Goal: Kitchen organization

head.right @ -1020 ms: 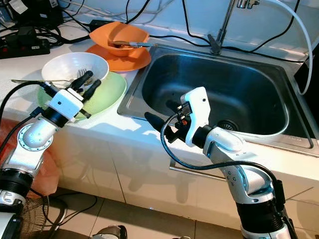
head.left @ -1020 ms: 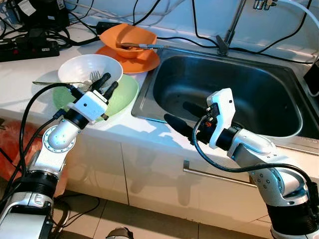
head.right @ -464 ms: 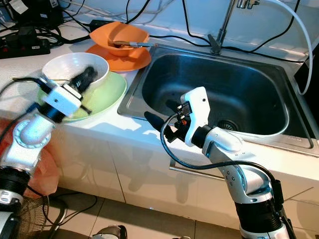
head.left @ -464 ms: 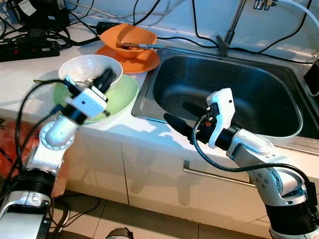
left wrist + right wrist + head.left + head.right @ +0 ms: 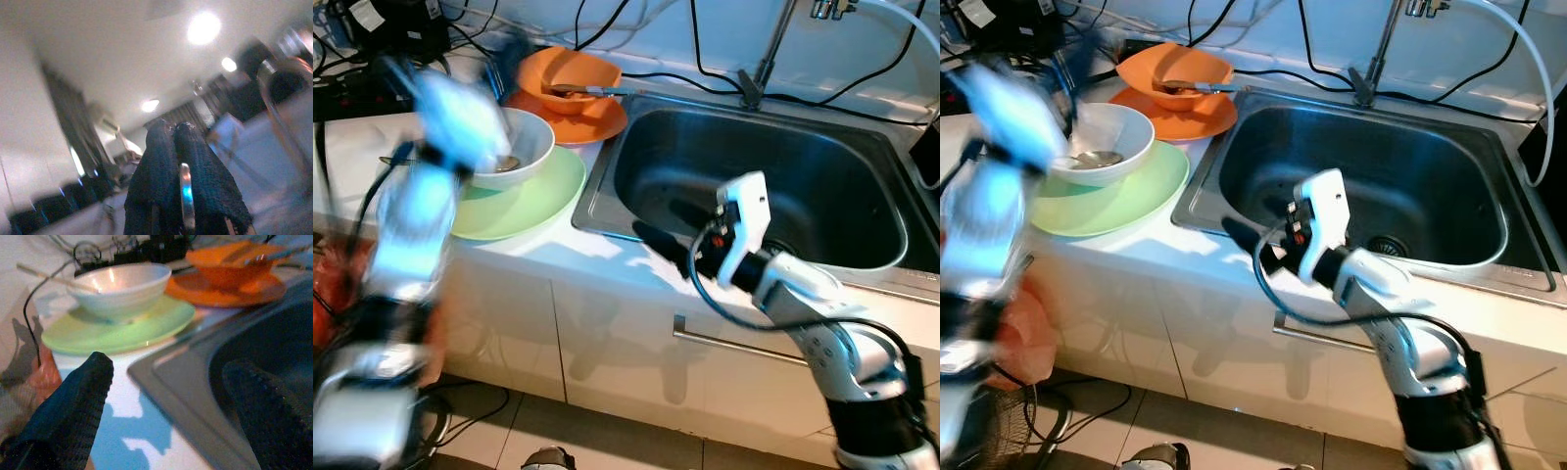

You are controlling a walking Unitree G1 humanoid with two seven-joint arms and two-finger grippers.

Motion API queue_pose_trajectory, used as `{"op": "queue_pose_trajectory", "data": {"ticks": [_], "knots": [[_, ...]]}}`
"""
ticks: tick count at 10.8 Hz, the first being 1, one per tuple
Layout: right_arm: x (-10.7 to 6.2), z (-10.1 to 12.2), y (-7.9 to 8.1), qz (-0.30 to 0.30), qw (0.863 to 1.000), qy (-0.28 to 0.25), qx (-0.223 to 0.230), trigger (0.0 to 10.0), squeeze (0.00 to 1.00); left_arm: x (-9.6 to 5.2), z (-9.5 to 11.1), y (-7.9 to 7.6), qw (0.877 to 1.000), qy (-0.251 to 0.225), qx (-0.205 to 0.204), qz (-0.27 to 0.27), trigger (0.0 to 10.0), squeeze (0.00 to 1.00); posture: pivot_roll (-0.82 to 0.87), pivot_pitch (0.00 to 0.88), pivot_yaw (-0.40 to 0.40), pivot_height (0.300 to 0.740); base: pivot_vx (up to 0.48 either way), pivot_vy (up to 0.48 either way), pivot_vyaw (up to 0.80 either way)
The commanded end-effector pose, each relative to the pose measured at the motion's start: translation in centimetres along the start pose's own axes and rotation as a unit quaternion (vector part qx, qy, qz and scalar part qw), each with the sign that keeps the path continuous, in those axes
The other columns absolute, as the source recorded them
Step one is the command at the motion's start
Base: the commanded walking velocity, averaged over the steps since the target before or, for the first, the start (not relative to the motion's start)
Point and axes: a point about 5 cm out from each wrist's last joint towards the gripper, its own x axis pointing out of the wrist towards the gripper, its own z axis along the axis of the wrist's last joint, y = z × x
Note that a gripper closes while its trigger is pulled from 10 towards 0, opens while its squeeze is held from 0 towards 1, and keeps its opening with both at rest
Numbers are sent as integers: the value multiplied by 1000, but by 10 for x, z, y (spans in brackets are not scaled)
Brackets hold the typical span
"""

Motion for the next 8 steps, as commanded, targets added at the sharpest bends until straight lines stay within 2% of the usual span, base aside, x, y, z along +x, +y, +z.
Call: {"op": "queue_pose_trajectory", "data": {"ticks": [1,2,3,4,5,7,8], "knots": [[0,7,-8,-30,999,-22,6,10000,0,12,4,2,995,-4,-97,37,0,0,68,72,-53,740,0,0,0],[3,11,-10,-43,998,-36,19,10000,0,19,-1,-10,973,6,-223,60,0,0,64,69,-52,740,0,0,0],[6,15,-14,-66,995,-56,41,10000,0,23,-4,-27,939,13,-336,74,0,0,60,66,-50,740,0,0,0],[8,17,-17,-83,992,-70,62,10000,0,23,-7,-37,903,25,-420,86,0,0,57,66,-48,740,0,0,0],[13,20,-24,-122,978,-103,131,10000,0,18,-20,-51,797,54,-586,136,0,0,55,67,-45,740,0,0,0],[20,21,-34,-163,961,-123,188,10000,0,10,-28,-69,687,74,-709,138,0,0,62,71,-41,740,0,0,0],[22,25,-37,-173,950,-142,218,10000,0,4,-33,-77,652,93,-739,142,0,0,64,74,-38,740,0,0,0]]}}
